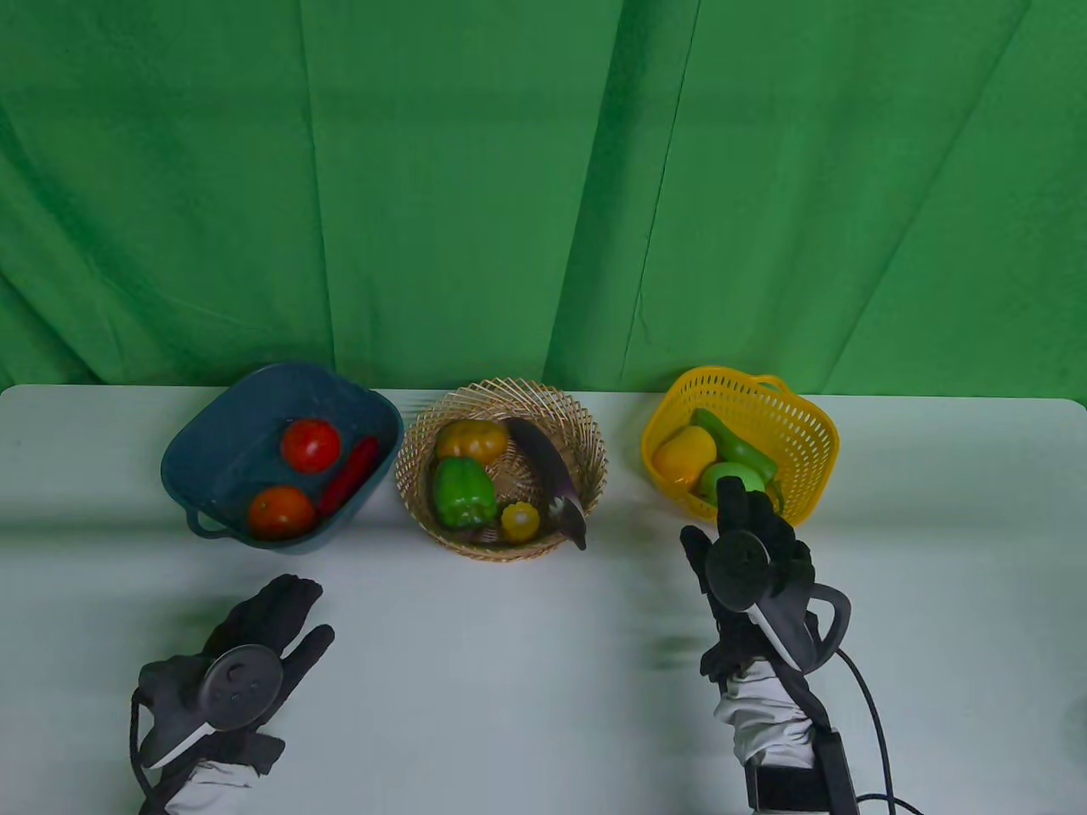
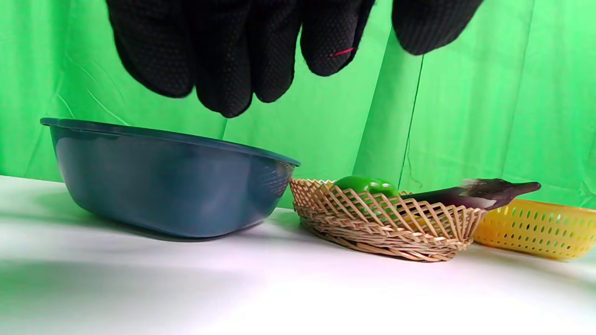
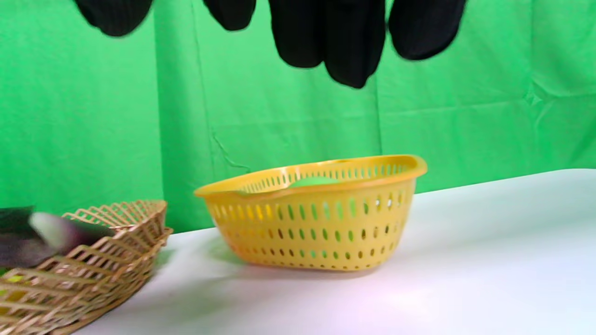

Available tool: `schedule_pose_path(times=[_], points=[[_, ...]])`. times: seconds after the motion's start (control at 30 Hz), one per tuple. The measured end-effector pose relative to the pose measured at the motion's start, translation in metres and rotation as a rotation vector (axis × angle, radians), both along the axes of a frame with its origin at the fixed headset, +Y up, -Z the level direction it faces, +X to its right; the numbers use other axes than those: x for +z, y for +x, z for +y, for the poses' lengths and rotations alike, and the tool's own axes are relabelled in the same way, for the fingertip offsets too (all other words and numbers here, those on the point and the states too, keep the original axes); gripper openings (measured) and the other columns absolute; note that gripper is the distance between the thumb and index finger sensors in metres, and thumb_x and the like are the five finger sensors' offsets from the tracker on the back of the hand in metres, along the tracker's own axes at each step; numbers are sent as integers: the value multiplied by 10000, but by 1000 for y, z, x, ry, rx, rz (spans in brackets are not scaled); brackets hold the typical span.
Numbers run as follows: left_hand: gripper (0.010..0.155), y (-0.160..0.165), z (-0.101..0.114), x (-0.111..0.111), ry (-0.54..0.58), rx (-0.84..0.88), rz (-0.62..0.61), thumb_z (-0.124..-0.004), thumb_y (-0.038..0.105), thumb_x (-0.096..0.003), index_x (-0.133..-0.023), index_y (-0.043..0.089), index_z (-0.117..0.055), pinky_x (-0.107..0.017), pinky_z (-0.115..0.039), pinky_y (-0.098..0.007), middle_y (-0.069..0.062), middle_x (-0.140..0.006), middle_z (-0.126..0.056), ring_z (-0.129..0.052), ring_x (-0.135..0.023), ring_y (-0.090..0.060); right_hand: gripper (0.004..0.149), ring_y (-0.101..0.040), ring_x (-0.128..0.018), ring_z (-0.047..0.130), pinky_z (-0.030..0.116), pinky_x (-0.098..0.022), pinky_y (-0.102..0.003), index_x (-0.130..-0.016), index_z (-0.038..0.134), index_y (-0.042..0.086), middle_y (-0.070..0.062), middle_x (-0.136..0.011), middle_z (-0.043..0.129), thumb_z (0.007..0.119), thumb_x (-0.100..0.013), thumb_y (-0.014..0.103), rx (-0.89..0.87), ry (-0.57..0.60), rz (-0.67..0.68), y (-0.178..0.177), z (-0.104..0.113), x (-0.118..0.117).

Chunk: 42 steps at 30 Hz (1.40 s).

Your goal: Place 10 objects into 3 containers, with green background

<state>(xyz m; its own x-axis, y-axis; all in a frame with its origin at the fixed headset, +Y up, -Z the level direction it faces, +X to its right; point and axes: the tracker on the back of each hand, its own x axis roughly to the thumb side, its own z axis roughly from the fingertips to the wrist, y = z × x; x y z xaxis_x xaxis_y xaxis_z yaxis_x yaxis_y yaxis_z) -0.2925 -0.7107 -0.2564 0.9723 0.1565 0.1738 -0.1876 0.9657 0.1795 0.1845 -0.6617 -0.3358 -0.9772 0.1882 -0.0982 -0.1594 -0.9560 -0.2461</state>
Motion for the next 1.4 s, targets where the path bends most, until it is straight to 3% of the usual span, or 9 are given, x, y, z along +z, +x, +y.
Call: schedule_pose_path(times=[0.6,0.93,1.4], points=[[625,5,-5,1,-1,27,-42,-628,586,-566,-1108,274,-633,-629,-768,-528,-125,-1106,-784,-891,-930,-341,722,-476,-980,684,558,-728,-665,-1163,398,255,-179,-1172,579,606,-557,587,16,31,176,-57,-30,48],[626,6,-6,1,-10,11,-37,-628,585,-567,-1109,273,-632,-629,-767,-529,-123,-1108,-783,-890,-931,-343,716,-475,-976,690,564,-726,-661,-1160,407,256,-177,-1167,590,606,-556,586,47,-45,227,-70,-58,52],[626,7,-5,0,-15,1,-35,-627,585,-568,-1109,271,-632,-629,-767,-529,-125,-1107,-783,-890,-930,-343,713,-468,-971,701,567,-726,-659,-1159,408,256,-172,-1164,596,605,-557,585,50,-51,244,-71,-61,54]])
